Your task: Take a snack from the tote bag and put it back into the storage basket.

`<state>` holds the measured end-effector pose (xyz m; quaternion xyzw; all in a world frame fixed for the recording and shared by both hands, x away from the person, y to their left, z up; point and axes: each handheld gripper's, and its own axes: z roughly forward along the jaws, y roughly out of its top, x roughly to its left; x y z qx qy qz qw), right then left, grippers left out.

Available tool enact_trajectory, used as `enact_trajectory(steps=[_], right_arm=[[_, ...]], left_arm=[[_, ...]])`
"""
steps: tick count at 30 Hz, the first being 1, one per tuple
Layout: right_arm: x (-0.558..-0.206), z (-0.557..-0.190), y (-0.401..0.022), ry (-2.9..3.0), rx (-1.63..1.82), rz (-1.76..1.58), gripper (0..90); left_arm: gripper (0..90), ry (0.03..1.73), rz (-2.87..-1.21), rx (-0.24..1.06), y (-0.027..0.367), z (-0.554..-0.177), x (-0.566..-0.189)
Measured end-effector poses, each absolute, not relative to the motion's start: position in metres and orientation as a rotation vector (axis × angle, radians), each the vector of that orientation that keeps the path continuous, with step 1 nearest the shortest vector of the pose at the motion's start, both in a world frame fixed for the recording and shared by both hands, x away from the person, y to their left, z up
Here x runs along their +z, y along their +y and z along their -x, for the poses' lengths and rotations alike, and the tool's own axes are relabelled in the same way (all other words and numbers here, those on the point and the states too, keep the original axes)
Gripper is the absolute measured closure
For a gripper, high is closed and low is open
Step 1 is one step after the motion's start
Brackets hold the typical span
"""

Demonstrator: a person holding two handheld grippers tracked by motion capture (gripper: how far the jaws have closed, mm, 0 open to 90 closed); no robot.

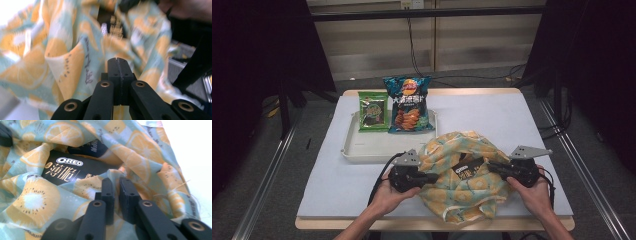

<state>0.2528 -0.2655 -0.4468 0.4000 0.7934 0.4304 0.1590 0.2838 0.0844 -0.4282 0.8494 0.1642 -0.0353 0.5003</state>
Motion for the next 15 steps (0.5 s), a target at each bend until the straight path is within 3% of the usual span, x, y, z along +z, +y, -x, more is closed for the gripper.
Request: enact_trajectory(steps=[4,15], right_arm=[[-0.446,-0.253,-0.263,2.272,1.231,-1.134,85.6],[-0.446,-0.252,-0.266,2.276,1.256,-1.132,85.0]], left_arm=[[88.6,0.356,-2.011,-0.116,0.067,-0.292,-0.426],[53.6,0.334,-2.088,-0.091,0.028,-0.311,-0.441]])
